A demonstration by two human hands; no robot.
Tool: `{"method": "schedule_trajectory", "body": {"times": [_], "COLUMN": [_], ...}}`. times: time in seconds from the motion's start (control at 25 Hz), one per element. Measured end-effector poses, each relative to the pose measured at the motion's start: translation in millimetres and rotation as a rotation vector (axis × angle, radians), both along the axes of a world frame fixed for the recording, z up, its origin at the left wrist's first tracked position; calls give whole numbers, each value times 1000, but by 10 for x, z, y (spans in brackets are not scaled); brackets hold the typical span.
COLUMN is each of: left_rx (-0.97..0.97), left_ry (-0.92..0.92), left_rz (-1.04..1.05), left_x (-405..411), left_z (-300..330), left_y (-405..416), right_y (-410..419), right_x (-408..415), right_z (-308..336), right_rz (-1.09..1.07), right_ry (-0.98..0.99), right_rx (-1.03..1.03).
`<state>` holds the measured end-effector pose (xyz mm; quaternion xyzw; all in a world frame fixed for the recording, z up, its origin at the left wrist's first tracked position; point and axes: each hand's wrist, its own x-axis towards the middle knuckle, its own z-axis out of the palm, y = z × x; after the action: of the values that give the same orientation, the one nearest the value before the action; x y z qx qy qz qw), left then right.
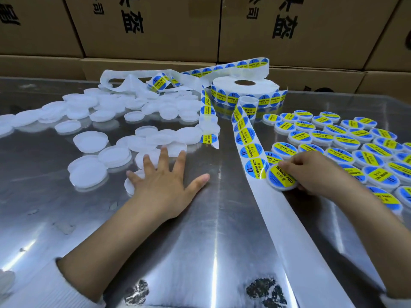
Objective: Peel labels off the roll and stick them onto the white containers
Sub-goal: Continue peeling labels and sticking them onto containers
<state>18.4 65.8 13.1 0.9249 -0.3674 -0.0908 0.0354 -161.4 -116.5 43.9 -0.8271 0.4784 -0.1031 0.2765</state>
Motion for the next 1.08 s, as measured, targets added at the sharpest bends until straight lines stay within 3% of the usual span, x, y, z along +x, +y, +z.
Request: {"method": "schedule_trajectory", "body": {"times": [0.28,0.44,0.56,0.8,1.0,1.08], "left_rx": [-101,-170,-270,-435,-600,-563], "left_ry": [-31,3,13,16,8,-38], "left_rz": [-158,-259,-293,-384,-455,-394], "left_x": [19,-12,-31,-58,-67,-34], "left_z": [-29,-34,-25,-13,8,-11], "left_y": [-37,-44,-45,-63,-68,-68], "right_y": [-176,-165,-64,-16,-31,49], "right_x": [-111,-108,-81,-20,58,98], "right_z": [35,11,67,-34,-94,-80], "right_rz": [-112,-98,-66,18,74,127], "right_ry": [-45,52,-128,126,-6,-93], "right_rx": [-65,-207,-385,-223,-253,-181]}}
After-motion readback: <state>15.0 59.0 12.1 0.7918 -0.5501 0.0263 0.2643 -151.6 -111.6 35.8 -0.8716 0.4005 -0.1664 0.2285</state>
